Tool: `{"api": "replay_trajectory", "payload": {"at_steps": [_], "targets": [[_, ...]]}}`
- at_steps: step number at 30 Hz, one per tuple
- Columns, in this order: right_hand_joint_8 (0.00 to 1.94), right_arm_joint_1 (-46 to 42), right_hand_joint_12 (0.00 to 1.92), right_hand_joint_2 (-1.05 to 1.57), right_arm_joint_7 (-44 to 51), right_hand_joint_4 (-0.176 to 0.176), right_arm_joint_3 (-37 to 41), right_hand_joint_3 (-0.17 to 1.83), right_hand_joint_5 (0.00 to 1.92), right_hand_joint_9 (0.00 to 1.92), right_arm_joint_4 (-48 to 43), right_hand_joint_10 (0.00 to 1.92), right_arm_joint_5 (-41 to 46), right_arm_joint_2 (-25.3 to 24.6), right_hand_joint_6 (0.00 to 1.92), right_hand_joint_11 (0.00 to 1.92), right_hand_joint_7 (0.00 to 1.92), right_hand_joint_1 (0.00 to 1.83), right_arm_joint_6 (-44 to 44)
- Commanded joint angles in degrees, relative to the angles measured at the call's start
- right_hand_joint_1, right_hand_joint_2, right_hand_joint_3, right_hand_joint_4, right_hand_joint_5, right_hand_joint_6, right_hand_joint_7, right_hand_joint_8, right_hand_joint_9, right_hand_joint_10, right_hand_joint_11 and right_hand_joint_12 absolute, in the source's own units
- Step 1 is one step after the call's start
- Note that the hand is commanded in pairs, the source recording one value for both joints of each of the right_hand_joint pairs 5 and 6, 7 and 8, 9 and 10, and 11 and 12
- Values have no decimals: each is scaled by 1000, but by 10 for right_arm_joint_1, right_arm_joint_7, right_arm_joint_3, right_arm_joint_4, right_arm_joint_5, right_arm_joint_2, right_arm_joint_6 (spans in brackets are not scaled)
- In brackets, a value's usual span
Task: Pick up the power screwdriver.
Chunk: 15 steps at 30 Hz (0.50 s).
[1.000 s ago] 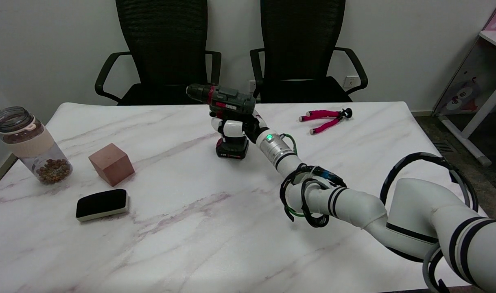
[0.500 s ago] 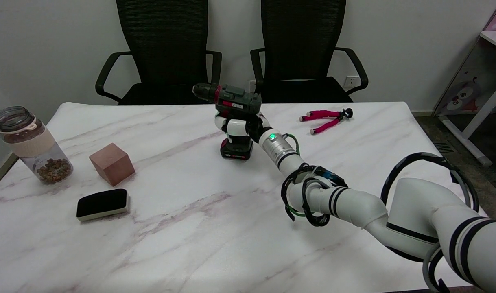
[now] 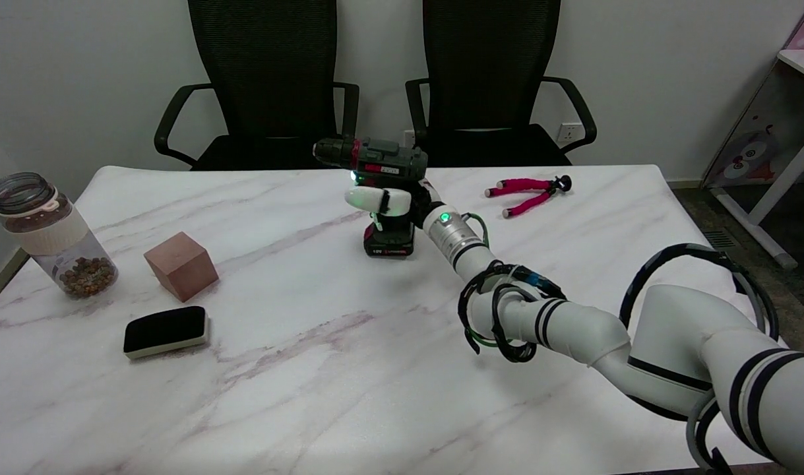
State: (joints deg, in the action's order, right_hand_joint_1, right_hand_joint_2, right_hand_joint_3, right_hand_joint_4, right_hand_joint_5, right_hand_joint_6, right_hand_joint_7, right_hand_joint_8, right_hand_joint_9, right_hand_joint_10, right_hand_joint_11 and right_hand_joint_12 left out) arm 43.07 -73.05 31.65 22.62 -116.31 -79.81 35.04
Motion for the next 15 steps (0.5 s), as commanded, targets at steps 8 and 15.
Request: {"api": "replay_trajectory", "payload": {"at_steps": [8, 15], "targets": [[1920, 10, 1920, -408, -1, 176, -3, -30, 1920, 1920, 5, 1920, 2, 5, 1920, 1920, 1920, 780, -3], [1920, 17, 1920, -160, 0, 176, 3, 222, 1920, 1920, 7, 1920, 26, 5, 1920, 1920, 1920, 856, 25]]}}
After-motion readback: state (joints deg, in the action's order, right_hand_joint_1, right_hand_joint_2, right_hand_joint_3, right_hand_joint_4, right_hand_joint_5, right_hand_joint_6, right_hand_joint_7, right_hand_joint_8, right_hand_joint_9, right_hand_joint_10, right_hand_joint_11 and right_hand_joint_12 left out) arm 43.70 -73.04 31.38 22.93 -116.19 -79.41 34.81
